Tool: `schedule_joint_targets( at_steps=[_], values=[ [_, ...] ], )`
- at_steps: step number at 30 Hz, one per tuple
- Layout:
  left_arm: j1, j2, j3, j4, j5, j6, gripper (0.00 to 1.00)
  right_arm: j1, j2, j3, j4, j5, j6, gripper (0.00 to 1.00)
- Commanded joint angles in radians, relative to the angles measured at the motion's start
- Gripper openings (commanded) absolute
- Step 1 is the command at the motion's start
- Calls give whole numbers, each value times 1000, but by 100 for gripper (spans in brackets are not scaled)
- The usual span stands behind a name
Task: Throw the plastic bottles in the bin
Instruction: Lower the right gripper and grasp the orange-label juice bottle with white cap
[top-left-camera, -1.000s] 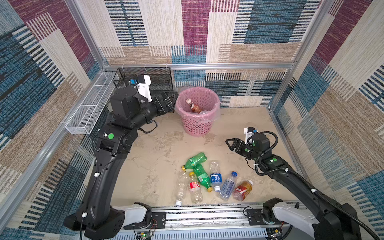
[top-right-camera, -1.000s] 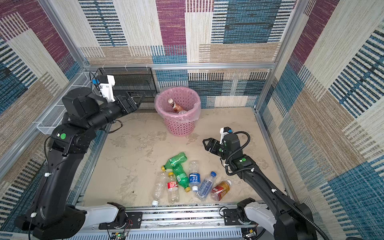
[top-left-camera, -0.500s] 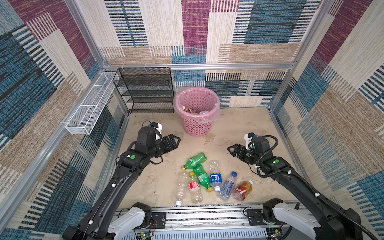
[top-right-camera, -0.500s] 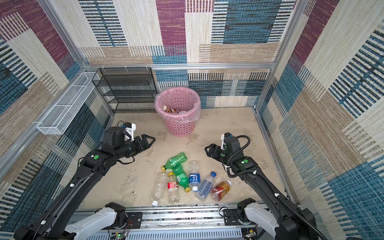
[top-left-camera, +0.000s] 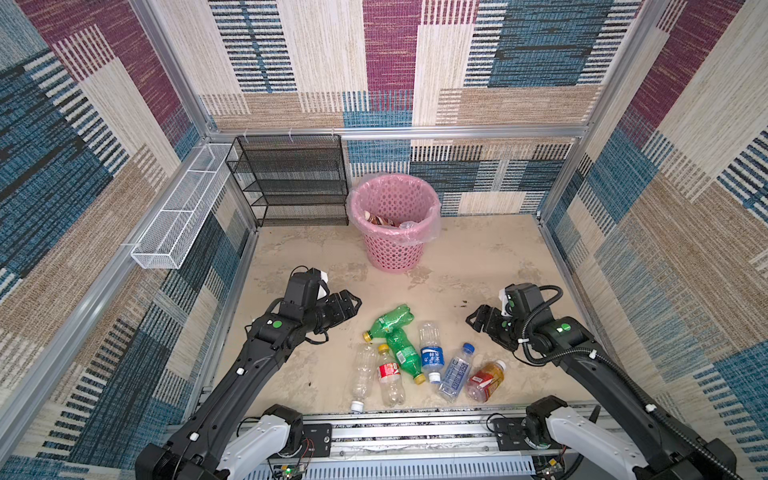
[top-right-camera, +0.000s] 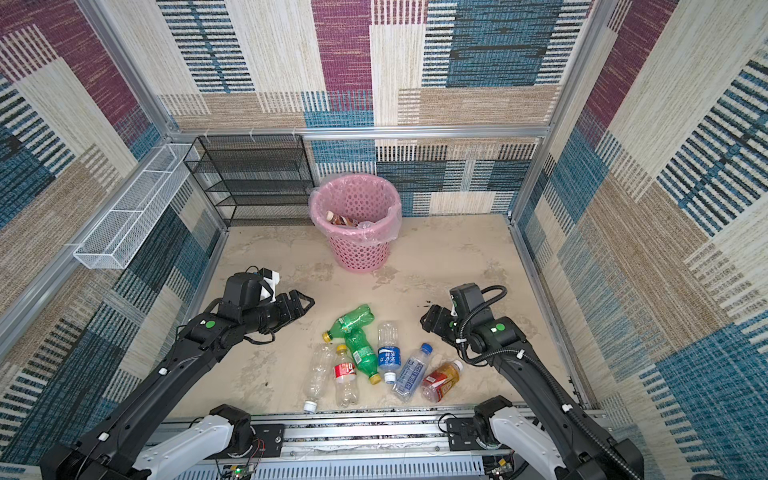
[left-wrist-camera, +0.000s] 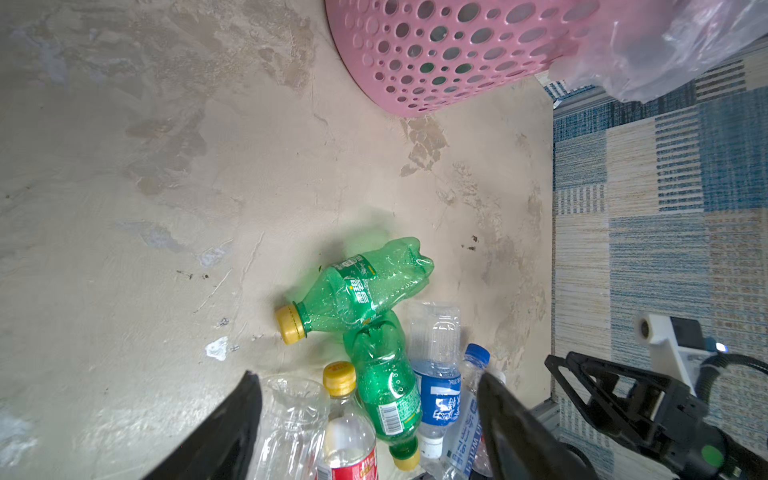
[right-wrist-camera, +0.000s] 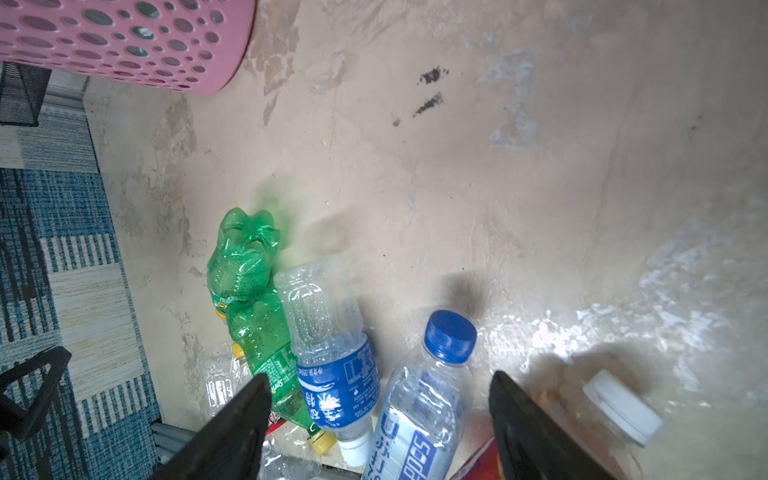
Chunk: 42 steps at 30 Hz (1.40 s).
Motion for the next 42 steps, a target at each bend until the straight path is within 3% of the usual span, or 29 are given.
schedule_joint_targets(
  at_steps=[1,23,29,42],
  values=[
    [1,-12,-23,36,-6,-18,82,1,-15,-23,-88,6,56,86],
    [9,-26,-74,26,-36,-3,84,1,-88,-51,-310,-9,132,91],
    [20,-26,-83,30,-29,3,84,1,-88,-102,-308,-98,151,91],
    [45,-40,-112,43,-13,9,85,-1,-200,-303,-214,-247,331,91]
  ],
)
